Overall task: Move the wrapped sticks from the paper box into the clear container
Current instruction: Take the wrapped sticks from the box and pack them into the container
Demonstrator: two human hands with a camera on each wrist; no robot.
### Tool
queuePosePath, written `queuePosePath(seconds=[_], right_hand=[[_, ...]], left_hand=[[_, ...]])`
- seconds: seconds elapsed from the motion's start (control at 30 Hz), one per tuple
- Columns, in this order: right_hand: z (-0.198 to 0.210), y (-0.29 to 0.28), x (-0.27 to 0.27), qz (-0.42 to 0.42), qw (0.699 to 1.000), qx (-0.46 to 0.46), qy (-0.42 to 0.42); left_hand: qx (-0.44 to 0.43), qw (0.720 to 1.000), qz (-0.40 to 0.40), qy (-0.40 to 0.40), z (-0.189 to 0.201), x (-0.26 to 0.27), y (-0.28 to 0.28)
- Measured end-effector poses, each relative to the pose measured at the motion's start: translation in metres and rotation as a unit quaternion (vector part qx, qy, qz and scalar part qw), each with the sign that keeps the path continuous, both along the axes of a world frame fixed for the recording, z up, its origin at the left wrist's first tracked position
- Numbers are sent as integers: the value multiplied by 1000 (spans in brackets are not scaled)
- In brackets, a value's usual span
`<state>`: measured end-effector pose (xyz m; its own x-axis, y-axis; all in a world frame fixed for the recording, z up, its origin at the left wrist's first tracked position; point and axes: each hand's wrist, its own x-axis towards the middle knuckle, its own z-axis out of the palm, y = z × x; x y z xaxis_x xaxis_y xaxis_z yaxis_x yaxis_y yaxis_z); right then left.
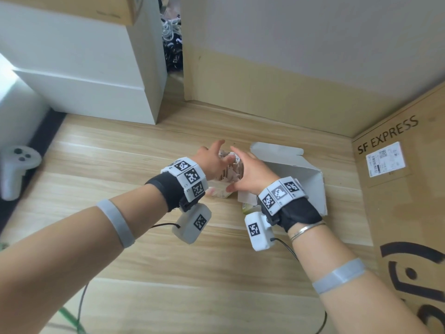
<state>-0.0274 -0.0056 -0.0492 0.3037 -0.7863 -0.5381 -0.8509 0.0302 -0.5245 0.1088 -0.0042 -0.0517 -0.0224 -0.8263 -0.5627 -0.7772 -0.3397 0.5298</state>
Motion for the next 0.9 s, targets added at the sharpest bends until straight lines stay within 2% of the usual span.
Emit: queuePosePath(seconds=[0.17,0.4,0.63,0.9], right_hand=[[8,-9,0,0,999,-41,17],[32,-52,2,7,996,-81,28],[40,-108,5,-2,993,-111,50],[23,-159,4,-30,991,-118,58]], left_hand=[[-12,999,-9,51,10,3,-7],[-49,995,-80,36,31,14,-43],[-136,989,-49,44,28,17,-94],[-159,984,-11,84,17,14,-138]])
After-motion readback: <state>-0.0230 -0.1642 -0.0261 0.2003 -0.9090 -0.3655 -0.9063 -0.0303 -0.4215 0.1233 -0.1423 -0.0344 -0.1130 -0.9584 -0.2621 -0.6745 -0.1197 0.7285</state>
